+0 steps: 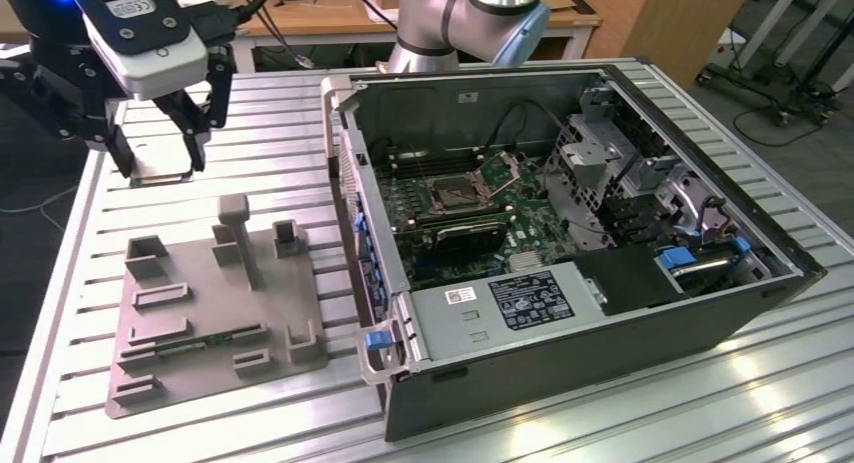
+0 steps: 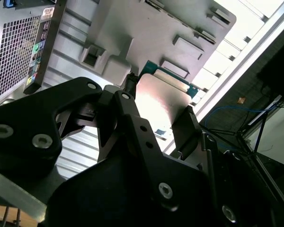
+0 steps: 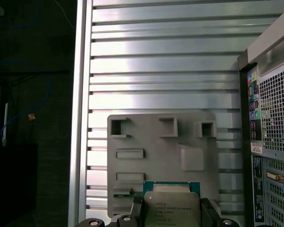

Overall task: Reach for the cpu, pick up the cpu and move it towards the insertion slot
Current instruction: 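Pick up the cpu and move it towards the insertion slot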

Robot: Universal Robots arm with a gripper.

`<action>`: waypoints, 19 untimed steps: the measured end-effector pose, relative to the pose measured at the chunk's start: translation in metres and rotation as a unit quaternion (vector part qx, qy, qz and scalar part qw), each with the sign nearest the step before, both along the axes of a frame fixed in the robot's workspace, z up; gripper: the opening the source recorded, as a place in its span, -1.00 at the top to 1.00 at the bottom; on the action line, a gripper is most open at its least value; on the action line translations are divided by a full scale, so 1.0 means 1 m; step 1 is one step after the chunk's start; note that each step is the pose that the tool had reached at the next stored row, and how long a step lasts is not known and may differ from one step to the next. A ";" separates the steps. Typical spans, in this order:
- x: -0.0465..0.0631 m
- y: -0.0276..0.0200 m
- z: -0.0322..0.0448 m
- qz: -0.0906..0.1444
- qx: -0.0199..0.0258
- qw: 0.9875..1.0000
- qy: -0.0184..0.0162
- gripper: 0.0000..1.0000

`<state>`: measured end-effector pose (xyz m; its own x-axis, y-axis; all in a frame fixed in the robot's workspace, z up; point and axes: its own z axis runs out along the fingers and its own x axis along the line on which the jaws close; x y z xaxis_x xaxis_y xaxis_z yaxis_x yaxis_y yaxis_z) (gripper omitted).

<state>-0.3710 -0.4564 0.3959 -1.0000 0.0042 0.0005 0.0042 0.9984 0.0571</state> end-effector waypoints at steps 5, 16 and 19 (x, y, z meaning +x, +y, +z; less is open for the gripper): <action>0.002 0.0000 0.0000 0.000 0.000 1.000 0.000 -0.09; 0.008 0.0000 0.0000 0.000 0.000 1.000 0.000 -0.09; 0.009 0.0000 -0.0001 0.000 0.000 1.000 0.000 -0.09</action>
<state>-0.3617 -0.4564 0.3959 -1.0000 0.0042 0.0005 0.0042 0.9984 0.0572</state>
